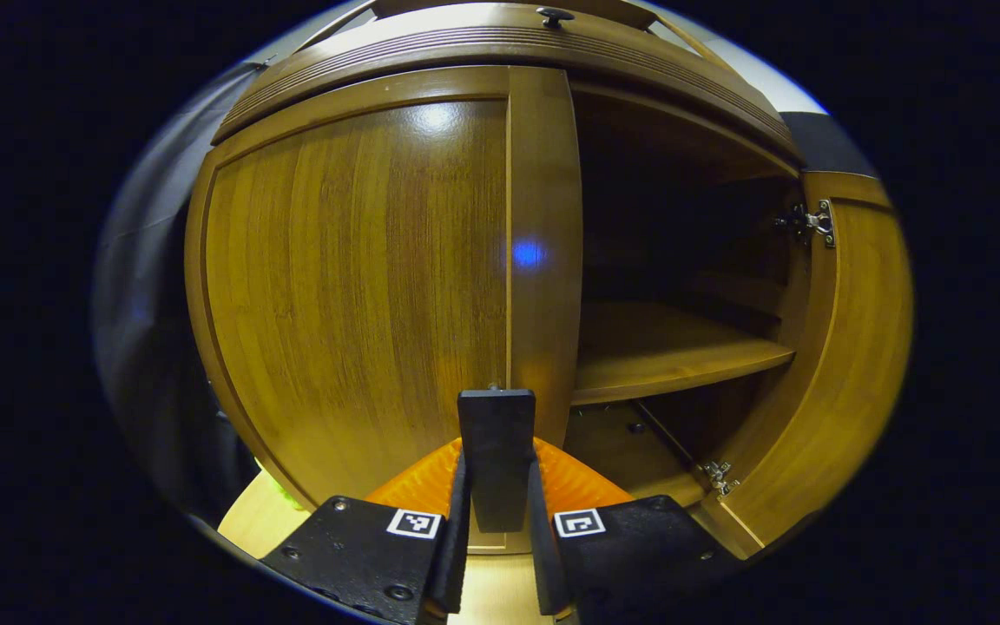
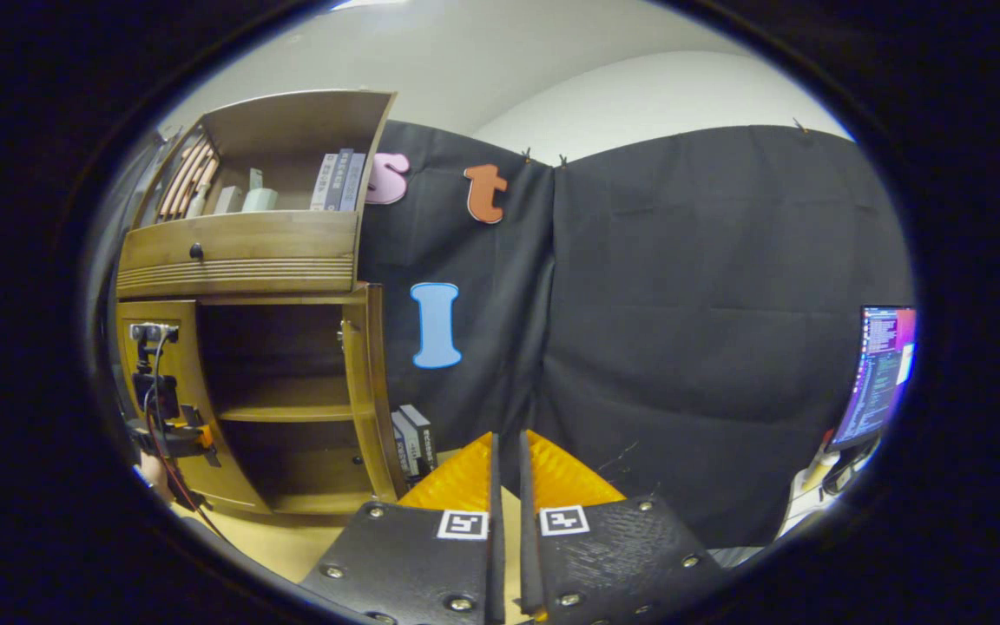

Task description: Open the right door of the double-door shoe cabinet with the right hand, and open the left door with the left hand.

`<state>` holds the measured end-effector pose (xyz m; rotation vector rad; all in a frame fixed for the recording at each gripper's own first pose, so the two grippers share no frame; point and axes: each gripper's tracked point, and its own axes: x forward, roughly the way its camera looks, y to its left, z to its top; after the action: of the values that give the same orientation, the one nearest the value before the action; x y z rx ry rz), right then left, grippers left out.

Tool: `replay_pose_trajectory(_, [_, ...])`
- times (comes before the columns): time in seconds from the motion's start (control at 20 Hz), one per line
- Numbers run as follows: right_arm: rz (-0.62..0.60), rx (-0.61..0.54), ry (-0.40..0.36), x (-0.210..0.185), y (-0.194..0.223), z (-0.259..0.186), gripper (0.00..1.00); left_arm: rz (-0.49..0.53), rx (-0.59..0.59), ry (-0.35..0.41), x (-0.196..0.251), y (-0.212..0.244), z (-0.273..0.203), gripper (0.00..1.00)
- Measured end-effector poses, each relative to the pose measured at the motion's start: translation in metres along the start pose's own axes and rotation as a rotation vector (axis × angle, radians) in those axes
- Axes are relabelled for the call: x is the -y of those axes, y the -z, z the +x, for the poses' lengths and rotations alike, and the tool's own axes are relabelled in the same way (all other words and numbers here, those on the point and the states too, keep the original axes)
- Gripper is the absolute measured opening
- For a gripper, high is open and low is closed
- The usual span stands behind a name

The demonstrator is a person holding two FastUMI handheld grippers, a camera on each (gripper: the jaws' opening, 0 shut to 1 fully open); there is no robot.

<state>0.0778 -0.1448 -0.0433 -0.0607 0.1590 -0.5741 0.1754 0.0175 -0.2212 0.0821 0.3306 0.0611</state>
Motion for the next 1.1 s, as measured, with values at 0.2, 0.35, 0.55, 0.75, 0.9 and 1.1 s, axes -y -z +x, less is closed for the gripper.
replay_pose_trajectory(0.2, [0.008, 0.003, -0.025, -0.005, -0.001, -0.001, 0.07, 0.006, 0.016, 0.012, -0.003, 0.003, -0.016, 0.33])
replay_pose_trajectory(0.35, [0.023, 0.0, -0.056, -0.013, -0.001, -0.002, 0.08, 0.003, 0.024, 0.021, -0.004, 0.006, -0.031, 0.32])
replay_pose_trajectory(0.55, [0.024, 0.001, -0.111, -0.028, -0.004, -0.003, 0.08, 0.0, 0.033, 0.022, -0.009, 0.009, -0.05, 0.32])
replay_pose_trajectory(0.75, [0.022, 0.0, -0.166, -0.043, -0.008, -0.004, 0.07, -0.009, 0.03, 0.015, -0.015, 0.013, -0.068, 0.3])
replay_pose_trajectory(0.9, [0.022, -0.002, -0.208, -0.056, -0.009, -0.004, 0.07, -0.016, 0.034, 0.002, -0.02, 0.016, -0.081, 0.3])
replay_pose_trajectory(1.1, [0.012, -0.006, -0.262, -0.075, -0.009, -0.005, 0.07, -0.023, 0.044, -0.017, -0.03, 0.02, -0.1, 0.33])
